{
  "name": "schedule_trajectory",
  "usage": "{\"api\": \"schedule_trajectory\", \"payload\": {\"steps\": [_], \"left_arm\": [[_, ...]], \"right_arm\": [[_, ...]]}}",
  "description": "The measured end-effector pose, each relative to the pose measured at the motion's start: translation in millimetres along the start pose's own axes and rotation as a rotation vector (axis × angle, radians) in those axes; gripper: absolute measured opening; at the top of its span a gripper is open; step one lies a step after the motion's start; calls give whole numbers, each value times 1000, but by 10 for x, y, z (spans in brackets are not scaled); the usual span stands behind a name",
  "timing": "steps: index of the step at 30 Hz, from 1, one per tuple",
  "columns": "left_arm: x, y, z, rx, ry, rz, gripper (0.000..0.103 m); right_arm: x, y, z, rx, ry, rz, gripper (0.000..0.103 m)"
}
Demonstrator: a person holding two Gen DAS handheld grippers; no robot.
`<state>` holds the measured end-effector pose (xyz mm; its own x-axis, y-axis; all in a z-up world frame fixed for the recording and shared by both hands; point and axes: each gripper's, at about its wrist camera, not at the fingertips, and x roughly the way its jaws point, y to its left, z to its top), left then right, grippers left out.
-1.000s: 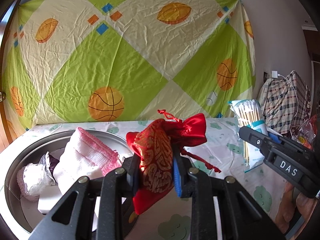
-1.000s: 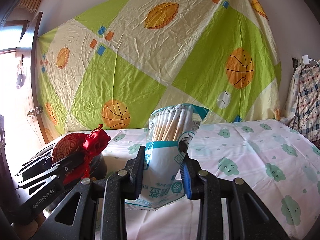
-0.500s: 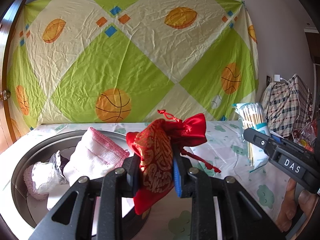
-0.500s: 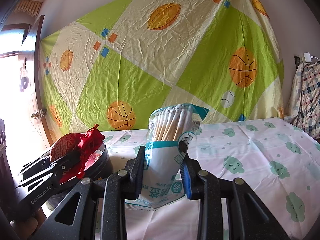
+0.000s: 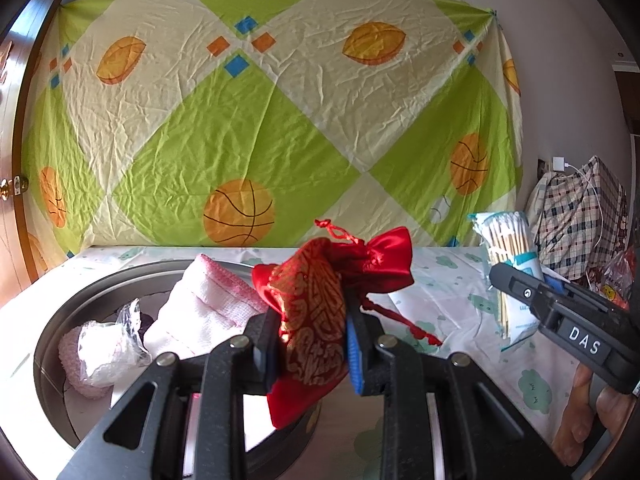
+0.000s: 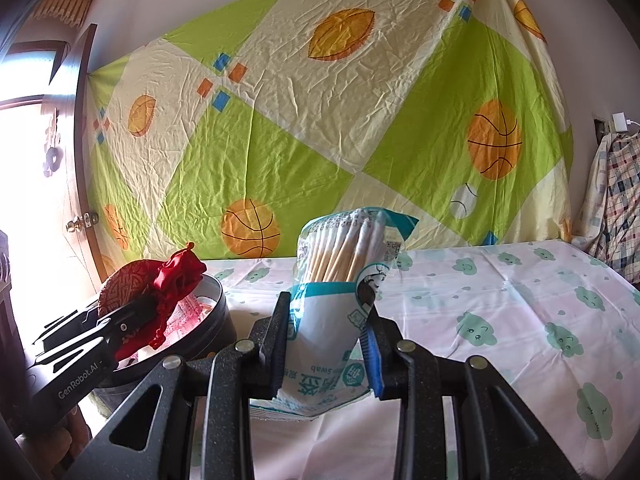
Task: Organize soft objects
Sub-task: 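Carry the red pouch with the left tool while the right tool carries the swab packet over the tin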
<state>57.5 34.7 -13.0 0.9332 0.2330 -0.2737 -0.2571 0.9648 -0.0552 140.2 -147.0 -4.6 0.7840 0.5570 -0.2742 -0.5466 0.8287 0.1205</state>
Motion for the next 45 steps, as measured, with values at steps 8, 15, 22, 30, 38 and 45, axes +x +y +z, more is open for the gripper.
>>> {"api": "schedule_trajectory", "payload": {"steps": [8,15,22,30,38,45], "left_arm": [[-37,84,-6,-13,-6,9,26],[-74,173,-12,-26,-13,19,26],[-107,268,-13,-42,-18,26,26],[-134,373,-15,-67,-24,29,26],[-156,452,-18,-83,-31,35,26],[-172,539,-24,-97,-33,46,26]], "right_arm": [[-4,27,-4,17,-6,9,34],[3,124,-11,17,-8,22,34],[28,272,-28,8,-4,52,34],[29,412,-44,-4,-9,63,34],[26,540,-57,-18,-10,83,34],[36,609,-60,-24,-8,95,34]]}}
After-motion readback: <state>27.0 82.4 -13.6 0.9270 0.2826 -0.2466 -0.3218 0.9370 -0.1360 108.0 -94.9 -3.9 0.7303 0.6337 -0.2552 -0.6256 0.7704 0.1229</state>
